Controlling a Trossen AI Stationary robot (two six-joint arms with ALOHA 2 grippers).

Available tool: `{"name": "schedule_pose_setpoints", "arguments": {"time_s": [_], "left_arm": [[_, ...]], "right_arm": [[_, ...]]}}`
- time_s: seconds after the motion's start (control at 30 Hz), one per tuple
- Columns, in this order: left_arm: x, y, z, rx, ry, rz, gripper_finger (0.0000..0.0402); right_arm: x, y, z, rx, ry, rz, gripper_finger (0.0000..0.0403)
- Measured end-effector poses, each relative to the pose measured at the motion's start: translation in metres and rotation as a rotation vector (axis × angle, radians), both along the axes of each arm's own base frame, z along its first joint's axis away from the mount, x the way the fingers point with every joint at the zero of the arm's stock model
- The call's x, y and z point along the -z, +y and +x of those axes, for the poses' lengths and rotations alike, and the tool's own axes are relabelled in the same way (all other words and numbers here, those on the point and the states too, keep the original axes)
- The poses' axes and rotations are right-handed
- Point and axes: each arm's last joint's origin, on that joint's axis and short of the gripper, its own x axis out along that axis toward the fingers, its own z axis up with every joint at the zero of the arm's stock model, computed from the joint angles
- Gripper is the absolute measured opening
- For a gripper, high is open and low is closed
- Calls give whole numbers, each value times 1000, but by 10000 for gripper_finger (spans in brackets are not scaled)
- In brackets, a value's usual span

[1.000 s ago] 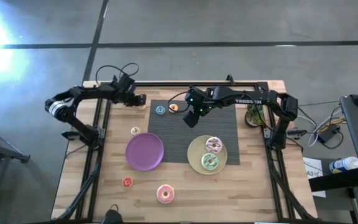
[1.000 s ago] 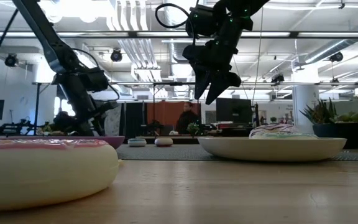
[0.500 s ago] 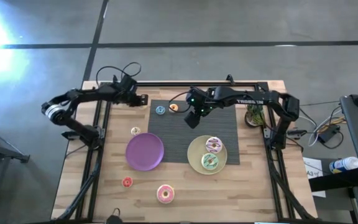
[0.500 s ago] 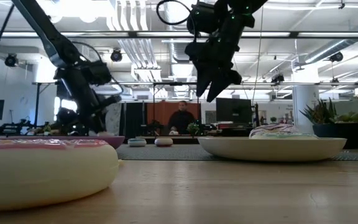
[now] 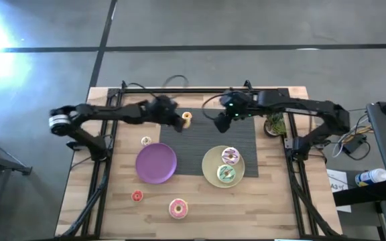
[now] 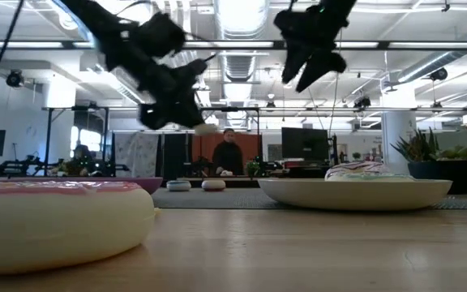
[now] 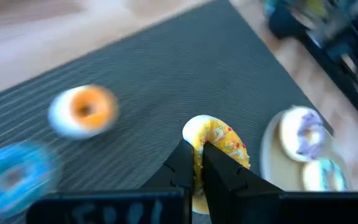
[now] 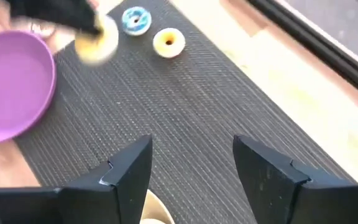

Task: Pick & Place donuts
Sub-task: Put the small yellow donut on the purple plate

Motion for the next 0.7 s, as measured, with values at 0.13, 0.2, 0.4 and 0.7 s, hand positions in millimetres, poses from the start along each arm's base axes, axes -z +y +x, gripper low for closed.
{"name": "schedule_pose_setpoints", "arguments": {"time_s": [0.13,0.2,0.4,0.7], "left_arm": [[0,-2,47,104,77,37,0],[5,-3,65,160,124,24,0],[19,-34,113,352,198,38,0],[23,-57,131,387,335,89,0]], "right_arm": [[-7,8,-24,72,-53,1,214],[-6,13,-34,102,-70,6,214],[4,26,-54,155,-85,32,214],[26,36,-61,164,-45,64,214]]}}
